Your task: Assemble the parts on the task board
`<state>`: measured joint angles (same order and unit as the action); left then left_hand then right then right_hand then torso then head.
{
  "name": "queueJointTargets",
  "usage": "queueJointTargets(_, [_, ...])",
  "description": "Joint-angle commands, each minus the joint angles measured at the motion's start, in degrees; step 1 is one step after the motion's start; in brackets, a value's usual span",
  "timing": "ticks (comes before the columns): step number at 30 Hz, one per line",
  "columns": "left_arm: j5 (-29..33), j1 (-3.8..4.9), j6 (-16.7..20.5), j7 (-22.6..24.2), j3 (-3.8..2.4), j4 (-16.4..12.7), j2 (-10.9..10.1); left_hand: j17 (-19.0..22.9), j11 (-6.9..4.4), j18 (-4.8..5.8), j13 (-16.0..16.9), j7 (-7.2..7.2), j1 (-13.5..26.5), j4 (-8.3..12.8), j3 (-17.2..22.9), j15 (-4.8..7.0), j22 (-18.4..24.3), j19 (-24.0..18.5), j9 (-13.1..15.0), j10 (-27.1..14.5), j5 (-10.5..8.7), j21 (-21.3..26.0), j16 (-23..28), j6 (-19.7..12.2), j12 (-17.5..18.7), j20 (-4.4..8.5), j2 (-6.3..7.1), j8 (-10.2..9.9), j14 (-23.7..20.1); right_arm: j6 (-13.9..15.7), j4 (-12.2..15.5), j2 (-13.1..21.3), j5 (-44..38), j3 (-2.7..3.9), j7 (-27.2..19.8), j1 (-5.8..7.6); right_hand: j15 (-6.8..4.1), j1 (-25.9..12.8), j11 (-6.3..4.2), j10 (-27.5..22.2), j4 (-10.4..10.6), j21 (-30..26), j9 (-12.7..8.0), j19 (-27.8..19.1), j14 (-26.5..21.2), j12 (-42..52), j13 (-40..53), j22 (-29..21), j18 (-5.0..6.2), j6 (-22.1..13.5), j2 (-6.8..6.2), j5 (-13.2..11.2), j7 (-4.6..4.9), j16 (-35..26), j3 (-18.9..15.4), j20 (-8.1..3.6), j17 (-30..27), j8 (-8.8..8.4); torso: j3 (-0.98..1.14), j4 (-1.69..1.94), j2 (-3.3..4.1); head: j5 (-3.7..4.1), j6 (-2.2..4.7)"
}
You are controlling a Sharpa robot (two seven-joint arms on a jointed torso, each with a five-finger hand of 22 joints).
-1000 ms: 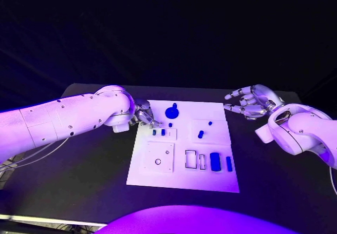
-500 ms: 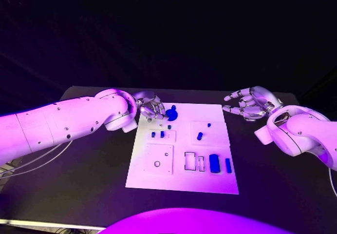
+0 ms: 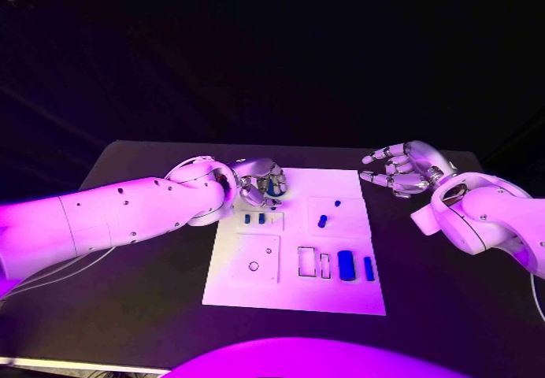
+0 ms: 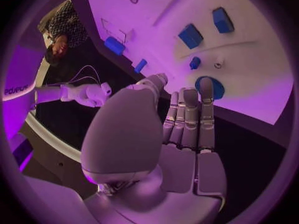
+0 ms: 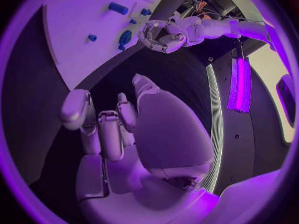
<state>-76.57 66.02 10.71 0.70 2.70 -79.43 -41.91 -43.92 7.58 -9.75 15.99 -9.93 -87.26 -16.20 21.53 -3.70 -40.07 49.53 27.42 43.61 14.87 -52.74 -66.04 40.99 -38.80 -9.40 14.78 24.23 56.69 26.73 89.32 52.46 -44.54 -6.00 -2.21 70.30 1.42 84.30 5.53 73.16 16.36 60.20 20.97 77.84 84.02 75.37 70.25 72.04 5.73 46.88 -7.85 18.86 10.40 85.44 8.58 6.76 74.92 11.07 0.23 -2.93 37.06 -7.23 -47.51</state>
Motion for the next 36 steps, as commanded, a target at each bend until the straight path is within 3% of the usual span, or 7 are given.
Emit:
queueJointTargets(1, [-9.0,-0.09,-4.0,-2.5,-0.01,0.7,0.8,0.3,0.12,-0.66,-0.3,0.3,-0.2,-0.1,0.1,-0.28,-0.1,-0.3,-0.4,-0.5,-0.21,-0.1,-0.4,0.3,0.3,-0.22,0.57,-0.1,-0.3,0.4,0.1,-0.1,-0.1,0.01,-1.2,-0.1,-0.54,-0.1,-0.18,-0.4,0.0,-0.4,-0.1,-0.4,3.2,-0.3,0.0,0.0,0.38,-0.4,-0.58,0.3,-0.04,-0.3,0.2,-0.07,4.6,0.16,0.02,-0.05,0.02,-0.06,-0.04])
queueJointTargets(22, [-12.9,-0.16,-8.6,-8.3,-0.03,2.4,3.0,-3.5,-0.33,-0.78,-2.1,0.88,-0.3,-0.1,1.1,0.1,-1.3,1.1,-3.4,1.7,-0.02,-1.7,-6.2,3.7,0.6,0.05,0.75,-1.3,4.9,0.3,0.1,-0.1,0.0,0.01,-1.2,-0.21,-0.57,-0.1,-0.19,-0.4,0.0,-0.6,-0.1,-0.5,3.1,-0.4,-0.2,-0.2,0.4,-0.5,-0.65,0.4,-0.04,-0.4,0.4,-0.09,4.5,0.22,0.1,0.01,0.02,0.26,-0.29])
queueJointTargets(36, [-11.9,-0.17,-8.4,-7.0,-0.04,2.8,3.8,-4.7,-1.67,-0.77,-5.1,1.85,-1.7,1.6,7.8,1.29,-4.1,0.9,-5.7,7.6,-0.47,-4.9,-9.7,9.4,3.7,1.22,0.41,-3.1,7.8,0.1,0.0,-0.2,0.0,0.01,-1.0,-0.21,-0.57,-0.1,-0.19,-0.4,0.0,-0.7,-0.1,-0.5,3.1,-0.5,-0.2,-0.2,0.4,-0.5,-0.65,0.4,-0.04,-0.4,0.5,-0.09,4.5,0.24,0.07,0.08,0.02,0.42,-0.48])
